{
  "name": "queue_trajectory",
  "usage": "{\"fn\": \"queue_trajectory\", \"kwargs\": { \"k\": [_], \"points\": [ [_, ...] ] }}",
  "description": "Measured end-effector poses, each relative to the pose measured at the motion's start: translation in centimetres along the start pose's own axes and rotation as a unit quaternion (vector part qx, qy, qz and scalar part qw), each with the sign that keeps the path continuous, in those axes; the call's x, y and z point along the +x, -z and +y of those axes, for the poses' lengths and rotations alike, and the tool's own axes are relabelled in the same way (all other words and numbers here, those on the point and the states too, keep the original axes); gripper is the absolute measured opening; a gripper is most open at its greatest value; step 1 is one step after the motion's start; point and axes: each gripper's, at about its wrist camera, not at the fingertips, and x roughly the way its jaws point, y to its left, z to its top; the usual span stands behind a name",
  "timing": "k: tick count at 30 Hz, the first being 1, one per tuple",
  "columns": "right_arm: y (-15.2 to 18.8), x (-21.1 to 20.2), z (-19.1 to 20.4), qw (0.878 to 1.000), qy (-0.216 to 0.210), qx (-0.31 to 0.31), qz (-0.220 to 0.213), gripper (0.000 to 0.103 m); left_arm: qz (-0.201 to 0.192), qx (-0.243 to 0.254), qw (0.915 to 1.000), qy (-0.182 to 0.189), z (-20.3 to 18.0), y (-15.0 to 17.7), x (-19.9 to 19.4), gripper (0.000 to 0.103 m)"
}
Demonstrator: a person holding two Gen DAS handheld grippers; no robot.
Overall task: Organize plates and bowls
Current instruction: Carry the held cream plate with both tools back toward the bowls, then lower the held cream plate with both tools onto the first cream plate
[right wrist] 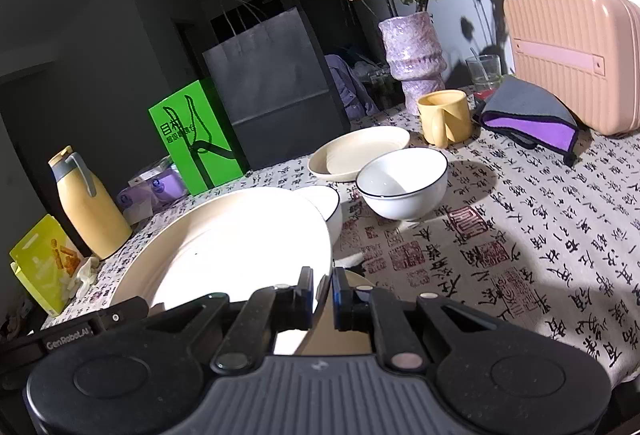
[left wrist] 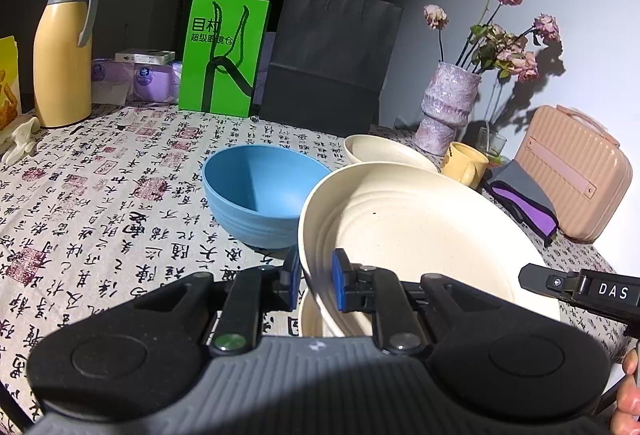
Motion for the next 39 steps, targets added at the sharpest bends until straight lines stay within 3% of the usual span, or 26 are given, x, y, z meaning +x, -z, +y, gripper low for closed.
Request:
{"fn": "queue_trajectory", "kwargs": {
  "k": [20,39],
  "points": [
    [1.8,0.7,-2.0,1.0,0.011,0.018,0.009,0.009,0.018,0.025,0.9995,0.001,-0.8,2.1,1.3,0.016],
    [3.4,2.3,-2.4,0.999,0.036,0.005,0.023,0.009,0.034,0.065,0.9971,-0.022,-1.6,4.1,3.1,0.017]
  ]
}}
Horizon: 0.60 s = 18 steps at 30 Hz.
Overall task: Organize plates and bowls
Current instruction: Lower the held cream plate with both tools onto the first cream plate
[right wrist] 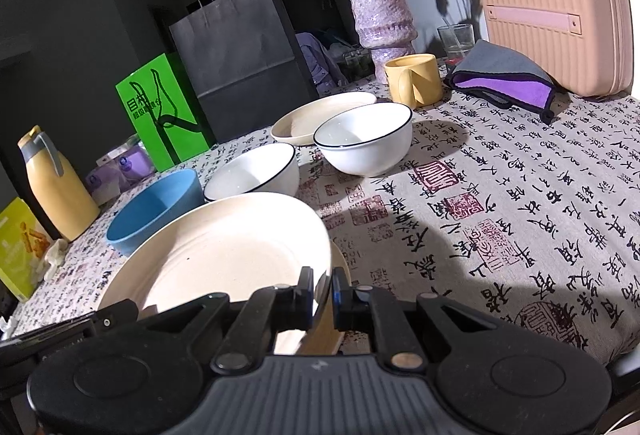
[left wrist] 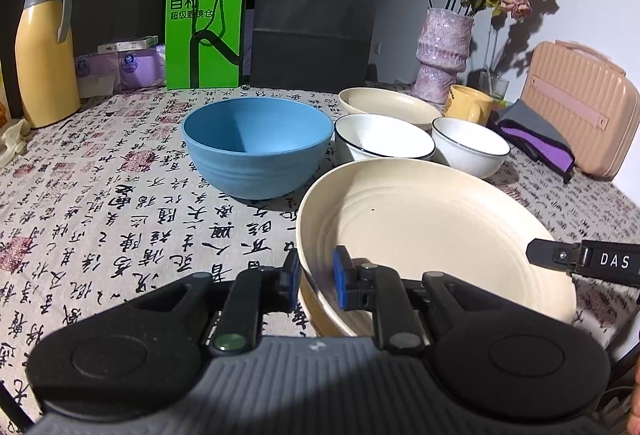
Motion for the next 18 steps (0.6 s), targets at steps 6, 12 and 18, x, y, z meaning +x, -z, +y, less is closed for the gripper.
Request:
{"fn": "queue_trajectory", "kwargs": {
  "k": [6,12,18],
  "points": [
    [0.4,0.6,0.2,1.0,0.012,-0.014,0.005,0.009,0.0,0.024,0.9996,-0.015,-0.5,0.5,0.5,0.018],
    [1.0,0.8,1.1,0.998,0.027,-0.049,-0.005,0.009,0.0,0.039,0.9989,-0.025,-0.8,0.9,0.9,0.018],
    [1.2,0.9,1.7,0.996,0.044,-0.076,-0.013,0.009,-0.008,0.07,0.9965,-0.044,-1.6,1.3,0.9,0.019]
  ]
}}
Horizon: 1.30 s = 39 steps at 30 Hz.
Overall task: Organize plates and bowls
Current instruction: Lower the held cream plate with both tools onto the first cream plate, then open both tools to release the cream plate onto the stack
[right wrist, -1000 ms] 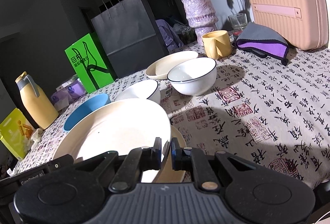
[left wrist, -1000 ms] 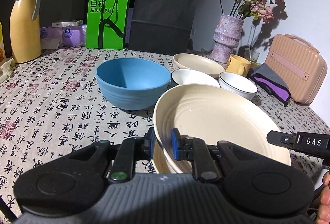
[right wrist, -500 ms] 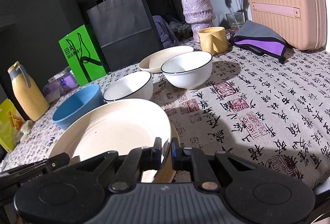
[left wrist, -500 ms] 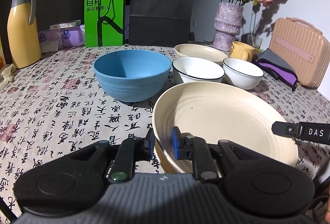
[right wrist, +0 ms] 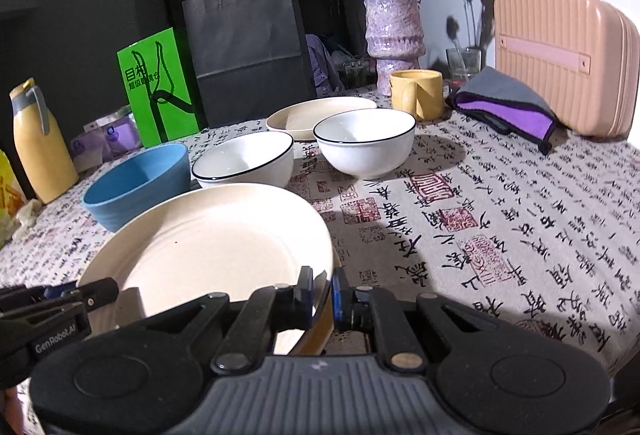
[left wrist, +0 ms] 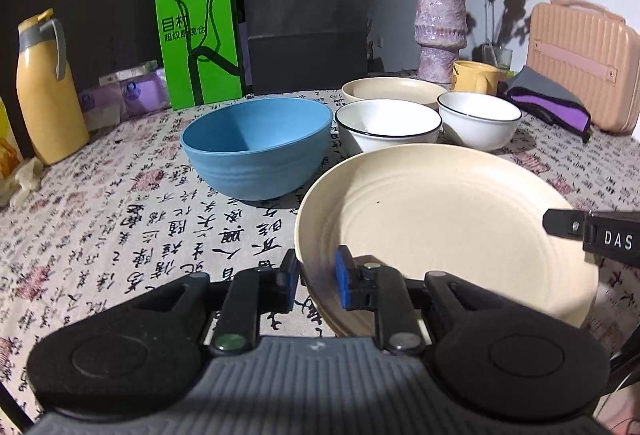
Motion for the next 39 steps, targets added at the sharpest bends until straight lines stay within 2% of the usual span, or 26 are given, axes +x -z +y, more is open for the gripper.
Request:
{"fn": "queue_trajectory", "kwargs": {
  "k": [20,39],
  "points": [
    [1.0,0.5,1.8,0.995,0.052,-0.082,-0.021,0.01,0.001,0.013,0.9998,-0.012,-0.4,0.8,0.6,0.019],
    [1.4,0.9,1.3,0.997,0.043,-0.062,-0.027,0.01,-0.004,0.024,0.9995,-0.02,-0.8,1.0,0.9,0.02]
  ]
}}
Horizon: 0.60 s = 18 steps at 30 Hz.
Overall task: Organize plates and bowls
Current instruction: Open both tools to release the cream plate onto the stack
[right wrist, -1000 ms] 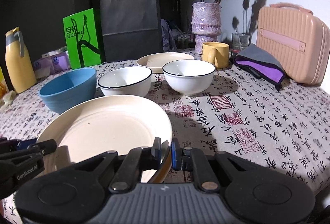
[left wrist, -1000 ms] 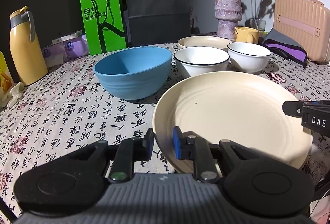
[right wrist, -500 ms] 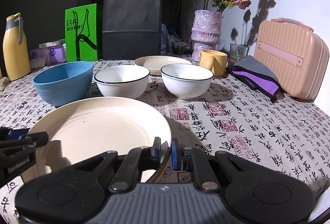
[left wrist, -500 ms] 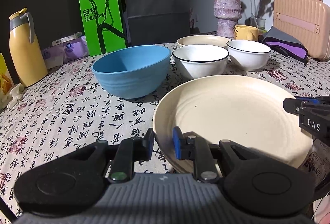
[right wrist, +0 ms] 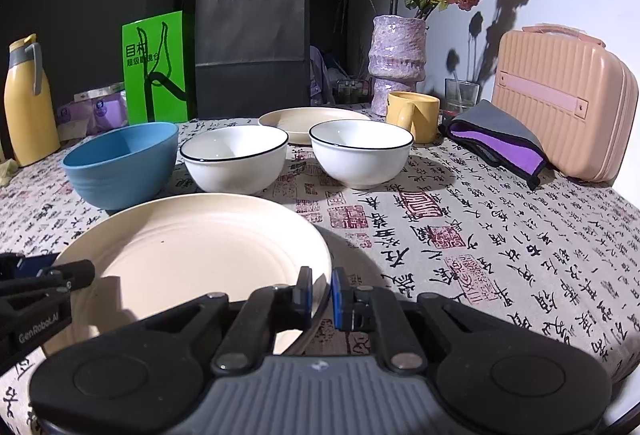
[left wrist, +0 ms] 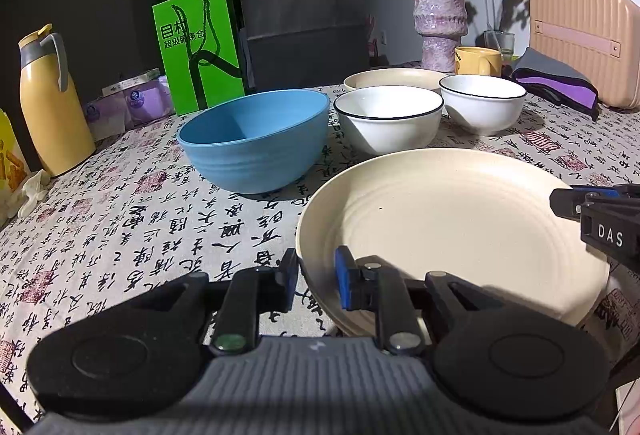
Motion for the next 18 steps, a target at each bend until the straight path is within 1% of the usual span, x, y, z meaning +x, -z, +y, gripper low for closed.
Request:
{"fn": "queue_trajectory", "kwargs": {
  "k": [3,4,5,9,11,12,15,16,17,18],
  "points": [
    [0.0,0.0,-0.3,1.0,-0.006,0.014,-0.001,0.01,0.004,-0.006,1.0,0.006,0.1,-0.1,0.1,0.023],
    [-0.1,0.0,-0.6,1.0,-0.01,0.022,0.0,0.01,0.006,-0.008,0.9999,0.009,0.2,-0.2,0.1,0.026],
    [-0.1,0.0,-0.9,0.999,-0.016,0.032,0.001,0.011,0.007,-0.011,0.9998,0.012,0.3,-0.3,0.1,0.03],
    [-0.3,0.0,-2.3,0.995,-0.048,0.082,0.009,0.013,0.004,-0.017,0.9997,0.015,0.7,-0.8,-0.2,0.036],
    [-0.4,-0.1,-2.9,0.993,-0.059,0.101,0.008,0.013,0.0,-0.025,0.9996,0.017,1.0,-1.1,-0.5,0.044],
    [-0.4,-0.2,-3.2,0.992,-0.064,0.11,0.007,0.013,-0.002,-0.029,0.9994,0.019,1.3,-1.2,-0.6,0.045],
    [-0.6,-0.5,-3.6,0.99,-0.076,0.123,0.003,0.013,-0.006,-0.044,0.9988,0.022,1.9,-1.7,-0.9,0.055],
    [-0.7,-0.5,-3.7,0.989,-0.077,0.125,0.001,0.015,-0.007,-0.049,0.9985,0.023,2.1,-1.8,-1.0,0.06],
    [-0.7,-0.6,-3.7,0.989,-0.08,0.126,0.0,0.018,-0.008,-0.054,0.9982,0.024,2.3,-1.8,-1.1,0.063],
    [-0.7,-0.7,-3.7,0.988,-0.084,0.128,-0.001,0.02,-0.009,-0.057,0.998,0.025,2.4,-1.9,-1.2,0.064]
  ]
}}
